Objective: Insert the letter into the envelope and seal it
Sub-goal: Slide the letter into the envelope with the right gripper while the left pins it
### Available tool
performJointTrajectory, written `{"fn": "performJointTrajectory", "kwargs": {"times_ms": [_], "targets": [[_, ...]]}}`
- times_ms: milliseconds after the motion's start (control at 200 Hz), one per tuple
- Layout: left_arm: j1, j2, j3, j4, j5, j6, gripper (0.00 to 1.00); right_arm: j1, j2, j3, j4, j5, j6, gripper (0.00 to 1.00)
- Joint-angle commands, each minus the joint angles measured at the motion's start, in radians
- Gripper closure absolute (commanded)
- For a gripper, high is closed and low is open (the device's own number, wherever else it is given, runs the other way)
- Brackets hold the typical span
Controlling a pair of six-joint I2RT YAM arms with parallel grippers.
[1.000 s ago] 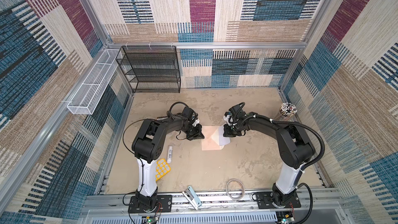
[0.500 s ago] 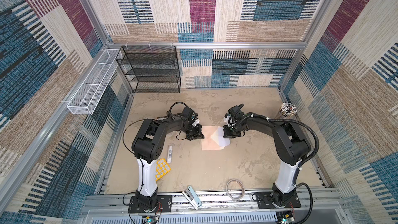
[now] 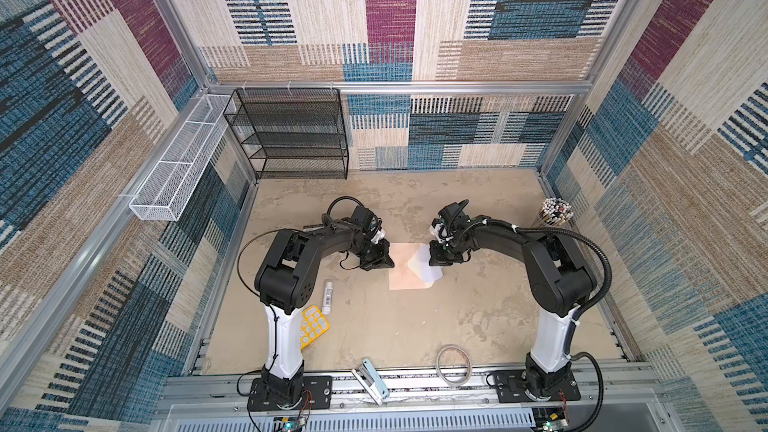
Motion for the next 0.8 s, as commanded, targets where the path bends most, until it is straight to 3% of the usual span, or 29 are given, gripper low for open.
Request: {"fn": "performJointTrajectory", "kwargs": {"times_ms": [0,791], "targets": [[-0.004,0.022,-0.01,-0.082,-0.109,0.027,1.0,0.003,-0.003,0.011,0.022,-0.03,0.011,0.96],[-0.004,0.017,-0.02,-0.082,-0.098,0.032,1.0,0.003,-0.003,-0.046,0.129,-0.163,0.068,0.95]]}}
